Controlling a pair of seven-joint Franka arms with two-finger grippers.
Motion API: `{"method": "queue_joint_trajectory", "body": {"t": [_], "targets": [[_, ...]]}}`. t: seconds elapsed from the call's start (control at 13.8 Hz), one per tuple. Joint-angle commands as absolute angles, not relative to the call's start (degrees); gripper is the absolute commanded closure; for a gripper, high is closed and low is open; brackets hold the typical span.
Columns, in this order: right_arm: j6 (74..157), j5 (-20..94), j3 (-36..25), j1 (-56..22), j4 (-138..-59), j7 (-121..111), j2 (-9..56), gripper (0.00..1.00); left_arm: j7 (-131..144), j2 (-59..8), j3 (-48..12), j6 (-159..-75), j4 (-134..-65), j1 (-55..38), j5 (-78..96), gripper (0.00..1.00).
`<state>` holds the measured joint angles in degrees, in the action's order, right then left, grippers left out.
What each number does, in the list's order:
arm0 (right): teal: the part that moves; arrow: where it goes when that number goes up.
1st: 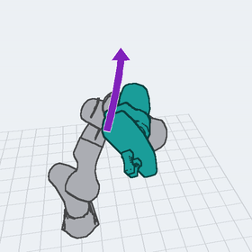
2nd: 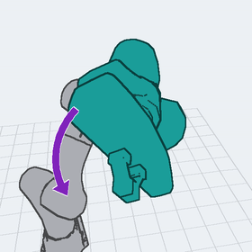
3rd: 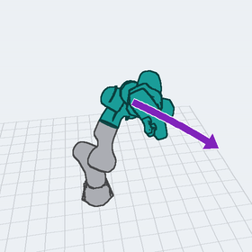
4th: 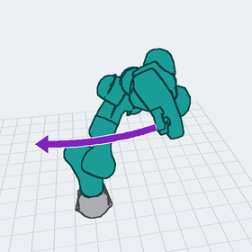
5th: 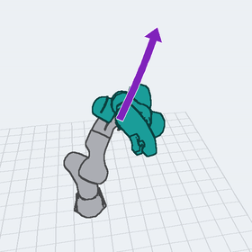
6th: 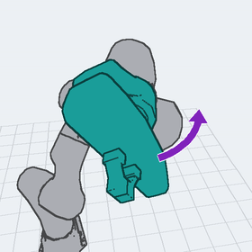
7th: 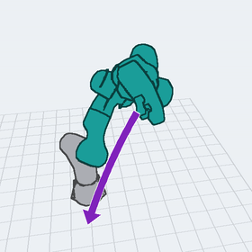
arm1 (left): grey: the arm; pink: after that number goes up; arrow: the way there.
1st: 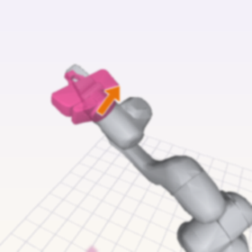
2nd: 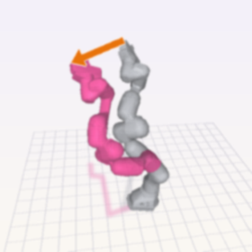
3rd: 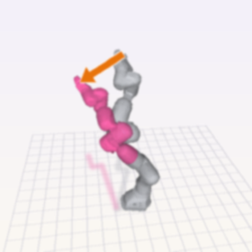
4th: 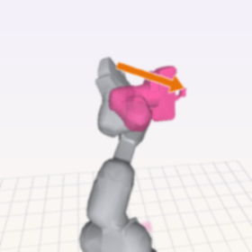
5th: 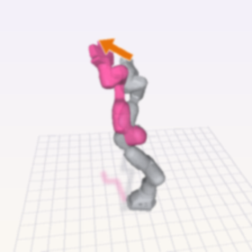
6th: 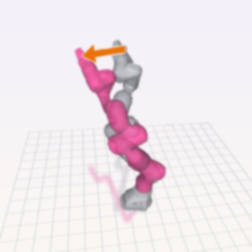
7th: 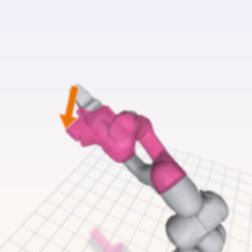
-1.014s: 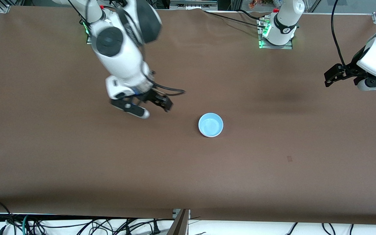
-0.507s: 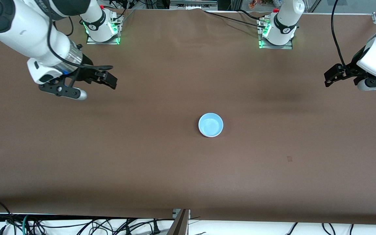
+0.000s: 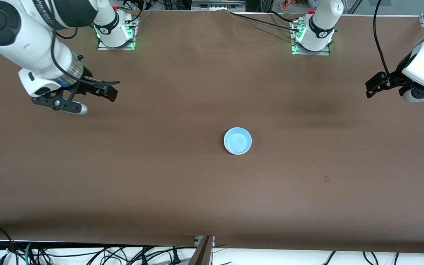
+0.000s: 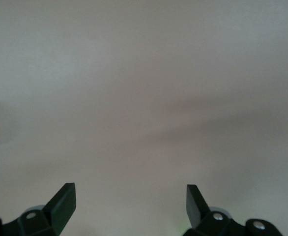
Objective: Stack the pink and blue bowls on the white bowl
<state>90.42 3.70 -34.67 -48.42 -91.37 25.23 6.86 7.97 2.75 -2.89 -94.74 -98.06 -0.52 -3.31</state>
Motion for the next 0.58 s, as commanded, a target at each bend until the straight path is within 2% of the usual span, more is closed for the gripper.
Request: {"method": "queue_joint_trajectory", "body": {"t": [0.0,0.22,0.36,0.51], "targets": [[89.7,2.2,-28.8,-39.3,-96.9,18.5,-0.1,0.01,7.9,2.8,-2.6,-94.7,-97.9,-0.8,-2.6,0.00],[87.4,2.2,-11.5,-19.2,-96.4,8.9,-0.1,0.01,7.9,2.8,-2.6,-94.7,-97.9,-0.8,-2.6,0.00],[87.5,2.1,-4.6,-11.0,-96.9,3.5,-0.3,0.01,7.9,2.8,-2.6,-94.7,-97.9,-0.8,-2.6,0.00],[87.9,2.1,-0.8,-6.1,-96.9,-0.2,-0.3,0.01,7.8,2.8,-2.6,-94.7,-97.9,-0.8,-2.6,0.00]]}}
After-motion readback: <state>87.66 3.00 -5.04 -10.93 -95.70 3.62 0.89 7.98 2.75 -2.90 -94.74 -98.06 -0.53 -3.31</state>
